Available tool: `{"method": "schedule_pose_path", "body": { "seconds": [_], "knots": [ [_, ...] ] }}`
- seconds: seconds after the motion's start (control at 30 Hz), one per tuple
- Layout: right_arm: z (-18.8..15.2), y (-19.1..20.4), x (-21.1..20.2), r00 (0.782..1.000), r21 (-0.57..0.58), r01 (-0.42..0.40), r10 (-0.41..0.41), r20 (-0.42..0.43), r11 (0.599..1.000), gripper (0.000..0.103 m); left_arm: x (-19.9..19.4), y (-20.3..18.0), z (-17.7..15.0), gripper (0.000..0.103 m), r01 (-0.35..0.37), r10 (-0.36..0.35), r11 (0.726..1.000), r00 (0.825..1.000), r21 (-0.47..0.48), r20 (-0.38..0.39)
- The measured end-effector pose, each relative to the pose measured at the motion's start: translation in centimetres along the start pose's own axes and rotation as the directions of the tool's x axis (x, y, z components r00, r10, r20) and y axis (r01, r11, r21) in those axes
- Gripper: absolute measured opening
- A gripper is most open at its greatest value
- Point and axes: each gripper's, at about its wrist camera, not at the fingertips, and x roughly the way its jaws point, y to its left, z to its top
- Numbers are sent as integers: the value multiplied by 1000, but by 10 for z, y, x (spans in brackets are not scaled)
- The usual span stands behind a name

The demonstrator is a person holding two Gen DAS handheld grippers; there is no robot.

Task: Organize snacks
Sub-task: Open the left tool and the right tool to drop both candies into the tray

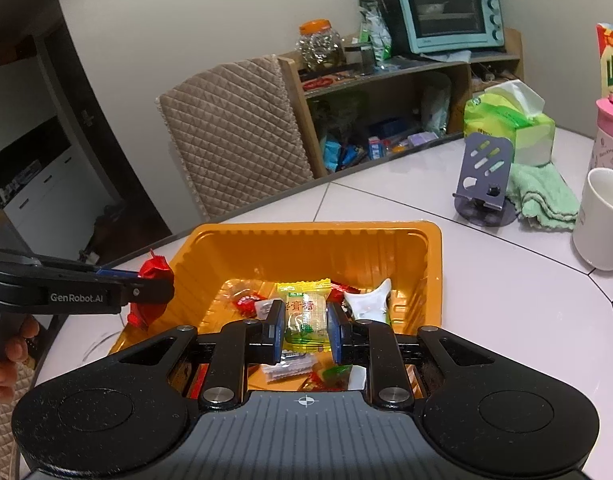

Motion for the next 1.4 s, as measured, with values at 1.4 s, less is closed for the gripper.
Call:
{"method": "schedule_pose_path", "body": {
  "seconds": [1.4],
  "knots": [
    [-12,8,20,990,81,-104,111,-87,991,28,2,9,-9,41,18,-19,999,1000,-52,-15]
  ]
}}
